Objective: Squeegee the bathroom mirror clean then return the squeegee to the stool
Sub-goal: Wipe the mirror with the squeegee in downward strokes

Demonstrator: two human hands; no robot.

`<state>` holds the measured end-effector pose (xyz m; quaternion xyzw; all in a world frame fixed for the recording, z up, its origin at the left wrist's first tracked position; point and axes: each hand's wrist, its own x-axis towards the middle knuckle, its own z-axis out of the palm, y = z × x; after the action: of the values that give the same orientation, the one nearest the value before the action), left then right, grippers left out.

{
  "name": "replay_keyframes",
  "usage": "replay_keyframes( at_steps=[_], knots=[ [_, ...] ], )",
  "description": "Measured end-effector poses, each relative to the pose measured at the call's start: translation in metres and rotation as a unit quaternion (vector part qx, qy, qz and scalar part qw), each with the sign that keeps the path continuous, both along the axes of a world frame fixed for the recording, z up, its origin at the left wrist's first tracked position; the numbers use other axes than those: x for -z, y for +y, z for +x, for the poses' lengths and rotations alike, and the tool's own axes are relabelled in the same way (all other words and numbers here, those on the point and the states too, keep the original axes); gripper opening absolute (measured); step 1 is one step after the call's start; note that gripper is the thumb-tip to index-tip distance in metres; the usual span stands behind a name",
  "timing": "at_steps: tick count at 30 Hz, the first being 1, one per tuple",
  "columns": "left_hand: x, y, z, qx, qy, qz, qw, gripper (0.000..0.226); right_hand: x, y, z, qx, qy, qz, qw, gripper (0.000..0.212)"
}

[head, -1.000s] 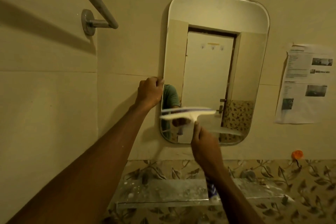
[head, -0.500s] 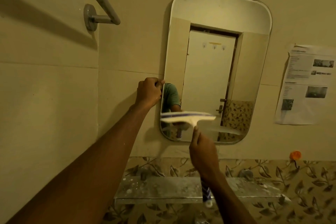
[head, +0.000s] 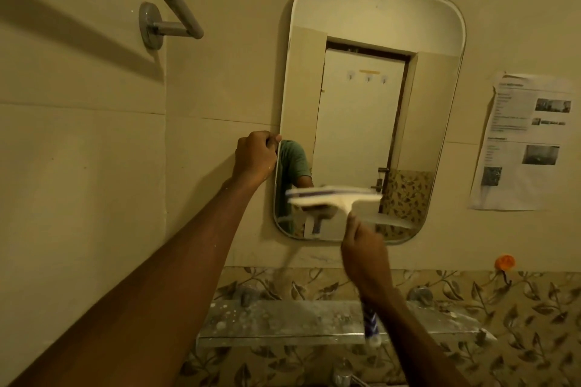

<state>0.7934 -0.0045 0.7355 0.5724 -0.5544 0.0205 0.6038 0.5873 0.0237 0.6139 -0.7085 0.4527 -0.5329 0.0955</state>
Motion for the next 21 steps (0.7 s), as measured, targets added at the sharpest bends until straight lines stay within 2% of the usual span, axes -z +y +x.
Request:
replay_keyframes(
  at_steps=[4,6,11,13,18,21],
  knots=[
    [0.000,0.000,-0.001,0.002,0.001,-0.002,1.000,0.029,-0.063,-0.024,-0.019,0.028,-0.072,-0.045,0.996,0.050],
    [0.001,-0.001,0.000,0.003,0.003,-0.002,1.000,0.029,-0.048,-0.029,-0.014,0.030,-0.068,-0.033,0.997,0.047],
    [0.000,-0.001,0.000,0.007,0.015,-0.008,1.000,0.029,0.044,-0.006,-0.013,0.021,-0.035,0.055,0.998,0.046],
    [0.000,0.001,-0.001,0.008,0.015,-0.005,1.000,0.028,0.041,-0.004,-0.030,0.026,-0.035,0.063,0.997,0.048],
    [0.002,0.000,-0.001,0.002,0.010,-0.009,1.000,0.030,-0.021,-0.033,-0.065,0.059,-0.137,0.025,0.988,0.049],
    [0.001,0.001,-0.001,0.001,0.013,-0.011,1.000,0.029,-0.013,-0.044,-0.056,0.072,-0.142,0.025,0.987,0.052]
  ],
)
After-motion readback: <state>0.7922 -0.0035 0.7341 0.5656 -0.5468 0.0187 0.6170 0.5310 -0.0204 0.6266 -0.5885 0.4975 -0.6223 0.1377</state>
